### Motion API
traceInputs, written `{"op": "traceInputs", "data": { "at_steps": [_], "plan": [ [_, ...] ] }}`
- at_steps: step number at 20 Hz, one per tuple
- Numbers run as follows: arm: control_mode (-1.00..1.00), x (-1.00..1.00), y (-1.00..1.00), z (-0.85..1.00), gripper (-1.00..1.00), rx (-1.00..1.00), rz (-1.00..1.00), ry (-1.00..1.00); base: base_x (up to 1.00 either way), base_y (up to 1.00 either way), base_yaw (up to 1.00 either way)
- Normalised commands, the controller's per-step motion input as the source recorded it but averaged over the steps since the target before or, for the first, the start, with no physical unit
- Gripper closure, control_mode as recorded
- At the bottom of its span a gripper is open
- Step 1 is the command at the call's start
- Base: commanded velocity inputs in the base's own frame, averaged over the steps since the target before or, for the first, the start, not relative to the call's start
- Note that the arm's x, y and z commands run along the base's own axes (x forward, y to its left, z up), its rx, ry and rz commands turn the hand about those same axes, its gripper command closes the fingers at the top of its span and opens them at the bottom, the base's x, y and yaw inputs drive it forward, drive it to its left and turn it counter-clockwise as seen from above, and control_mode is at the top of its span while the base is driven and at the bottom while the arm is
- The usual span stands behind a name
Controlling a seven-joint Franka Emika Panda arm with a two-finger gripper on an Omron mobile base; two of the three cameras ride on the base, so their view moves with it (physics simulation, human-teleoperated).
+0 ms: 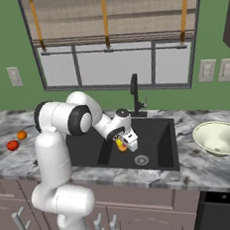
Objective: Remove the tangerine and tomato from the sink. Then move the bowl and cup from the counter to the sink for washing.
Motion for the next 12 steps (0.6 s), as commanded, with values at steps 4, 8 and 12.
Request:
{"op": "traceInputs", "data": {
  "at_steps": [4, 8, 12],
  "plan": [
    [-1.0, 0.26, 0.08, -0.15, 1.0, 0.02, 0.02, 0.0, 0.0, 0.0, 0.0],
    [-1.0, 0.26, 0.06, -0.17, 1.0, 0.01, 0.02, 0.0, 0.0, 0.0, 0.0],
    [-1.0, 0.27, 0.07, -0.18, 1.0, 0.0, 0.03, 0.0, 0.0, 0.0, 0.0]
  ]
}}
